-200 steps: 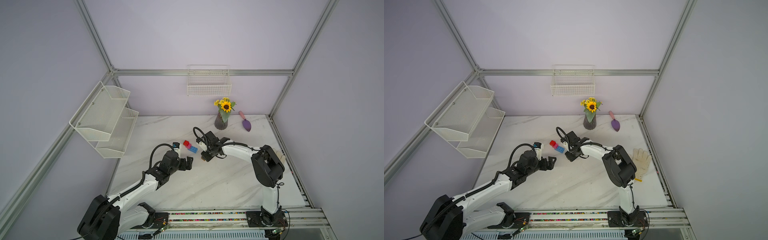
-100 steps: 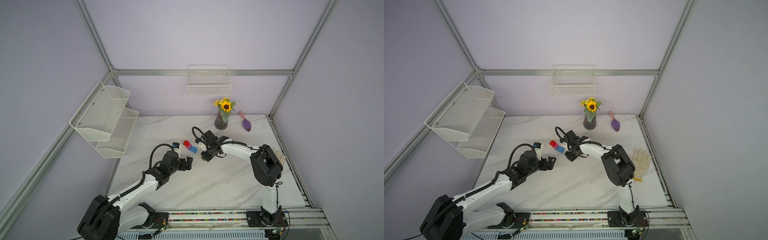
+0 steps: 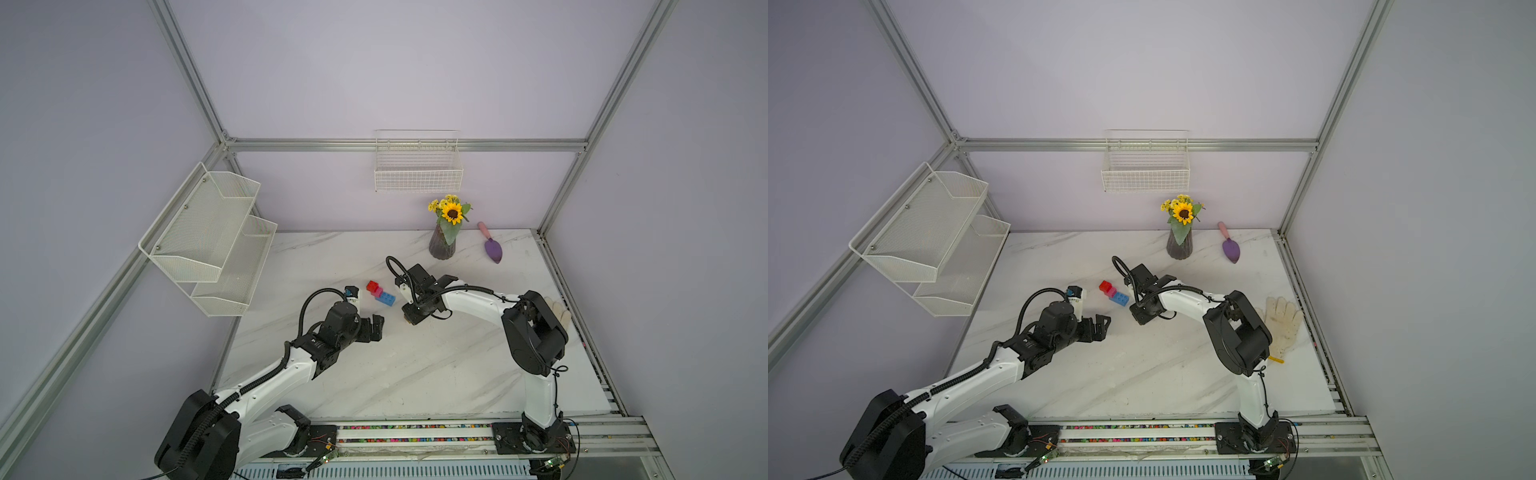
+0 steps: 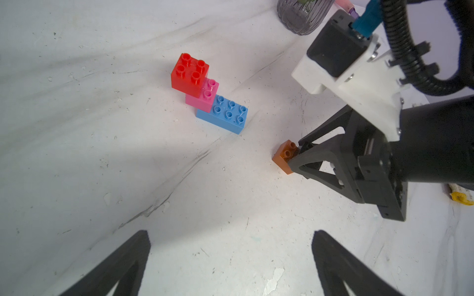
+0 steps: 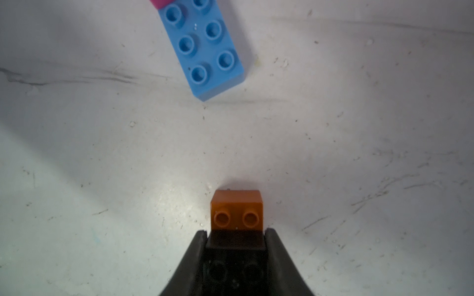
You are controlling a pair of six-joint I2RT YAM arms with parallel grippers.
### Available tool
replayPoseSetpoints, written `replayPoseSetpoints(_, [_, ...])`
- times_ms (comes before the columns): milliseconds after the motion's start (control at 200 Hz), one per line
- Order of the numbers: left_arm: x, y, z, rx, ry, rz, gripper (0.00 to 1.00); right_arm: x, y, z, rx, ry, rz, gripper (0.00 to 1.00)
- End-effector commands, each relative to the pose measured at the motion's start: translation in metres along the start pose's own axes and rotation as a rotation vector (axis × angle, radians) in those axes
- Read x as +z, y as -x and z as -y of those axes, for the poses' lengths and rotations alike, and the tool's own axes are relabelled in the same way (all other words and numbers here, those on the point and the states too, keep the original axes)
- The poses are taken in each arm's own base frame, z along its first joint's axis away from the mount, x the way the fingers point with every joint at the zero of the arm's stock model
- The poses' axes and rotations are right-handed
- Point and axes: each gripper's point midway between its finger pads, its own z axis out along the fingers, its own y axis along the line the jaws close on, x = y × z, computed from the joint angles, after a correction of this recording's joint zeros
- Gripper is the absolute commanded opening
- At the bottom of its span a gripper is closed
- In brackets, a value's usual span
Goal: Assemble the letter v with lego
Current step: Assemble the lego brick with the lego brick, then pick up the lego brick from the center of the board.
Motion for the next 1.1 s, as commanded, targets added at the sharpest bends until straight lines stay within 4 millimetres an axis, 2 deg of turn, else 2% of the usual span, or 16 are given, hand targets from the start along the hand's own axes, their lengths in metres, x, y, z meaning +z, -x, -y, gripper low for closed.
replayPoseSetpoints(0, [-0.008,0.023,0.004,-0.018,-0.001,0.063,1.00,0.033,-0.112,0.012,0.115,-0.082,-0.374,0.24])
replayPoseSetpoints(100, [-0.011,0.024,0.003,-0.015,0.003,0.064,1.00,0.025,-0.104,0.005,0.144,-0.054,-0.334,0.24])
replayPoseSetpoints(210, [-0.013,0.026,0.003,-0.015,0.002,0.071,1.00,0.025,-0.103,0.000,0.125,-0.028,-0.333,0.24])
replayPoseSetpoints(355, [-0.013,0.025,0.003,-0.018,0.004,0.067,1.00,0.027,-0.102,0.004,0.080,-0.059,-0.358,0.23])
replayPoseSetpoints(650, [-0.011,0.027,0.004,-0.014,0.006,0.059,1.00,0.000,-0.042,-0.002,0.079,-0.032,-0.162,0.16])
replayPoseSetpoints(710, [-0.011,0.028,0.004,-0.011,0.009,0.058,1.00,-0.006,-0.034,-0.003,0.076,-0.033,-0.148,0.24])
replayPoseSetpoints(750, [-0.011,0.028,0.004,-0.010,0.010,0.059,1.00,-0.008,-0.029,-0.003,0.073,-0.032,-0.139,0.35])
replayPoseSetpoints(795, [-0.011,0.029,0.004,-0.008,0.013,0.059,1.00,-0.010,-0.026,-0.003,0.074,-0.032,-0.128,0.53])
replayPoseSetpoints(845, [-0.010,0.028,0.004,-0.007,0.016,0.059,1.00,-0.012,-0.022,-0.004,0.075,-0.027,-0.110,0.62])
replayPoseSetpoints(955, [-0.008,0.027,0.002,-0.007,0.022,0.050,1.00,-0.014,-0.016,-0.005,0.077,-0.016,-0.072,0.66])
replayPoseSetpoints(1095, [-0.007,0.025,0.002,-0.006,0.024,0.038,1.00,-0.012,-0.017,-0.003,0.096,-0.028,-0.056,0.66])
